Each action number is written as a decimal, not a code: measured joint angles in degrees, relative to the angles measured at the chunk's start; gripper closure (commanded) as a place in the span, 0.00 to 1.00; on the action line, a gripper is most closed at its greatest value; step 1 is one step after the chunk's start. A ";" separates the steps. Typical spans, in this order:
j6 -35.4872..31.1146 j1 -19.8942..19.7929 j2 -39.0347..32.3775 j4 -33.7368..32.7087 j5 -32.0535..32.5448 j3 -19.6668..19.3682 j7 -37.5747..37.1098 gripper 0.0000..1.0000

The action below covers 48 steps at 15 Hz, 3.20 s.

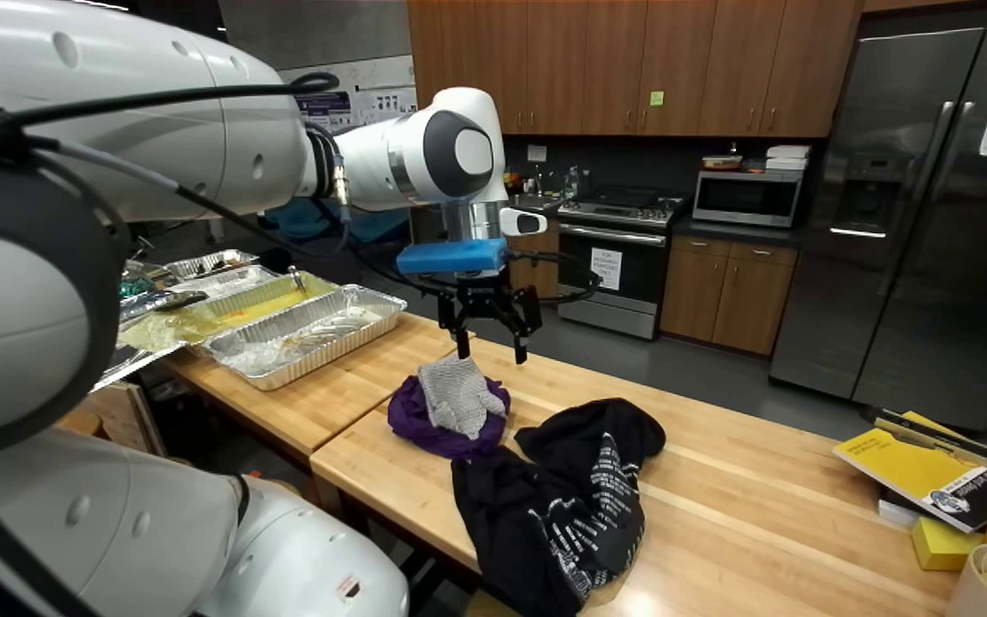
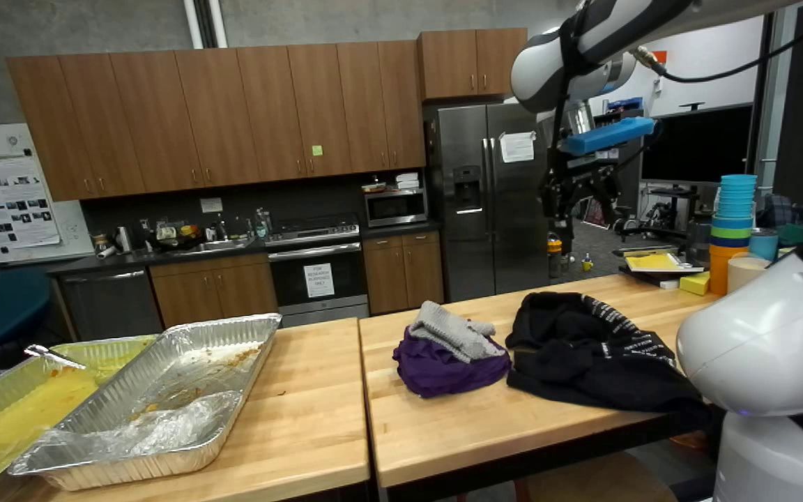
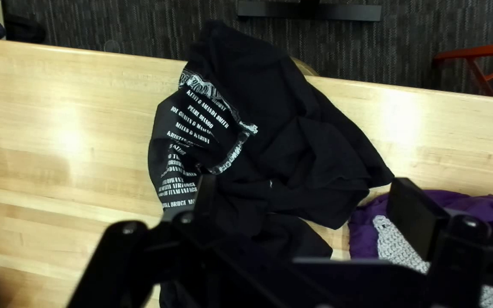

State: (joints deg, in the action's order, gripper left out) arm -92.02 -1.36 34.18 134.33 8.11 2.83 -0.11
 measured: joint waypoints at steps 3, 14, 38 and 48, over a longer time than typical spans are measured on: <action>-0.02 0.68 -0.01 0.33 0.00 -0.46 1.66 0.00; -18.19 0.03 -0.74 3.98 4.05 -11.04 14.89 0.00; -32.62 -0.60 -16.78 -2.54 -2.58 -14.98 15.57 0.00; -32.62 -0.60 -16.78 -2.55 -2.58 -14.98 15.57 0.00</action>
State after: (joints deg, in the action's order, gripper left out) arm -124.63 -1.95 17.39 131.78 5.53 -12.15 15.46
